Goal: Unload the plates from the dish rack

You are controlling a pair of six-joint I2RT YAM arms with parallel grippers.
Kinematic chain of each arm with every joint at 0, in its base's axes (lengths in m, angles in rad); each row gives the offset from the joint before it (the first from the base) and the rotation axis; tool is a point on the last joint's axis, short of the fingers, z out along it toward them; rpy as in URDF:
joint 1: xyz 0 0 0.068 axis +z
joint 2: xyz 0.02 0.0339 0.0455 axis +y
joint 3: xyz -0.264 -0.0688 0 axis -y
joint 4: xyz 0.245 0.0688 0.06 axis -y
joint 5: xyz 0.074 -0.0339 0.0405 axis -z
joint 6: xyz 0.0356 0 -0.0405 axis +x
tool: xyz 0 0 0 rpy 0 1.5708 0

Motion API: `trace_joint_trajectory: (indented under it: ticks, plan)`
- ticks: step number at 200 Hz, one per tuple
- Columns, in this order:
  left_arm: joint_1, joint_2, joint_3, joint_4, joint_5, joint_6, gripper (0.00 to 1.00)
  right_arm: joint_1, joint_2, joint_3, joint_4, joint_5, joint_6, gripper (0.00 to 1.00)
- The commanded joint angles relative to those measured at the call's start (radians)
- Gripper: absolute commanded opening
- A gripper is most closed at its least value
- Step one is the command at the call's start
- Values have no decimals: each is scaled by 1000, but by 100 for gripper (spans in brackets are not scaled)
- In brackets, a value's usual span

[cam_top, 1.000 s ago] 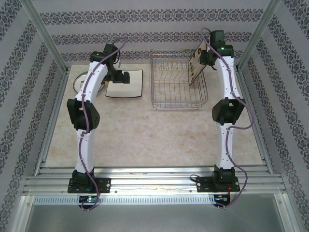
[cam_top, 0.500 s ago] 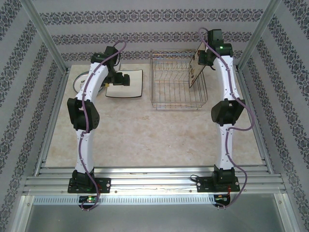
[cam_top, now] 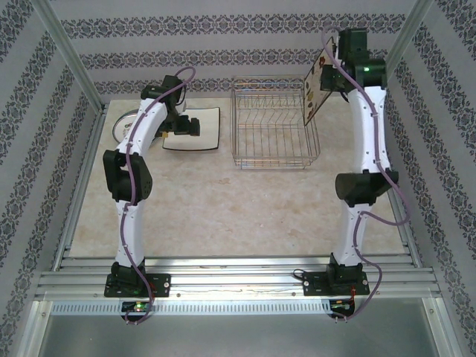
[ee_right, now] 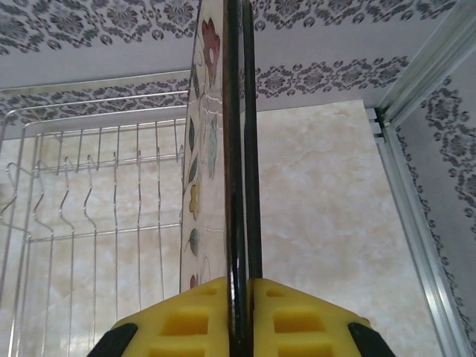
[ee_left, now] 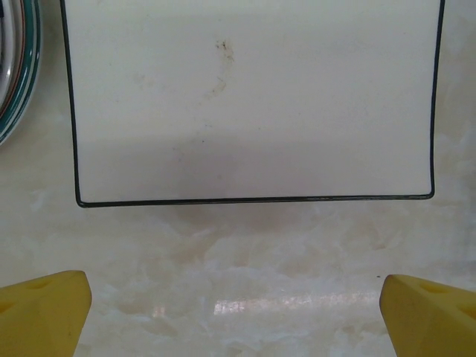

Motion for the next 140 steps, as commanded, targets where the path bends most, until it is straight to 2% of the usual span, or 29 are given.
trace_joint_trajectory:
  ticks: [1,43,71,110,140]
  plan:
    - [-3,-80,-29,25,-13,-20,100,17,-164,-60,121,-18,18,0]
    - [-18,-124,-92,47,-11,-26,100,17,-298,-220,139,-201,58,0]
    - [-28,-135,-104,38,-11,-22,100,15,-437,-441,261,-366,127,0]
    - [-52,-150,-114,53,-2,-15,100,-24,-695,-980,757,-769,393,0]
    - [-74,-157,-116,56,15,-6,100,-40,-817,-1370,1230,-954,651,0]
